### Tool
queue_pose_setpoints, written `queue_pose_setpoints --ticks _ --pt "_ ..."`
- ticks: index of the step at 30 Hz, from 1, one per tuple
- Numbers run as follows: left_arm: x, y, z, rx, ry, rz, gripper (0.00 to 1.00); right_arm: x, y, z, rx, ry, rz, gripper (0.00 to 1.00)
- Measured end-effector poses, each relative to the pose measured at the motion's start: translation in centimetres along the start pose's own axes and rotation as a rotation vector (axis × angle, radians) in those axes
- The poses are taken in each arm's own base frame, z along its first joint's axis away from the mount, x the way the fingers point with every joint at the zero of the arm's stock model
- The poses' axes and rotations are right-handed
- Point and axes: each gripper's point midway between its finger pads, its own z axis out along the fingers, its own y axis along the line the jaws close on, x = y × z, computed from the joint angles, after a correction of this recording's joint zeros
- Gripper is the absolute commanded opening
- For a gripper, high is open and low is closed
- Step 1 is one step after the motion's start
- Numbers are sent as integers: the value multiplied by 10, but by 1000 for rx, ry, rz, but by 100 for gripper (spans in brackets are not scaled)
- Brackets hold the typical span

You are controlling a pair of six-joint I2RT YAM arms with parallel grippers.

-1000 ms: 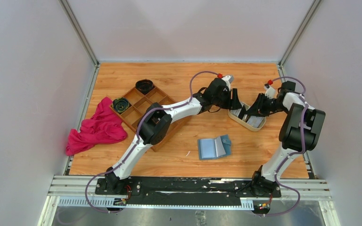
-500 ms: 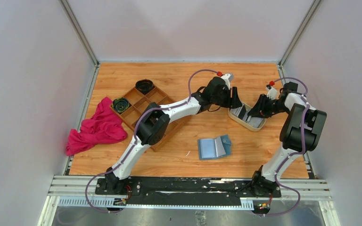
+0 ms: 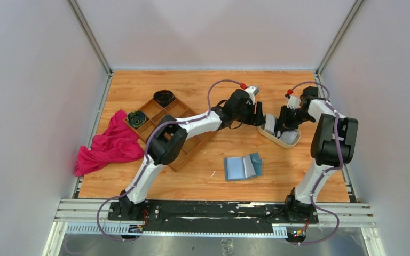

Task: Put the credit cards into the card holder
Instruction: Move the storage box to the center of the board.

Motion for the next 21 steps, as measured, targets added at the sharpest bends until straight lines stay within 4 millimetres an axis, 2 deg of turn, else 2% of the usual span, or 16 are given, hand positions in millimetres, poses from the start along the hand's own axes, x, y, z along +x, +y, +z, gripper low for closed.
queue_pose_setpoints --ticks 4,10,13,16,21 --pt "-11 2 -25 -26 -19 37 61 -2 13 9 37 32 -75 15" --pt "-38 -10 -79 -25 -98 64 61 4 45 27 42 92 -209 14" --pt "-40 -10 -98 -24 -122 48 62 8 62 37 46 120 -276 15" --pt "-28 0 -104 -38 -112 3 62 13 78 45 49 145 -344 16" --pt "12 21 -105 -86 -43 -121 65 18 90 51 43 164 -383 18"
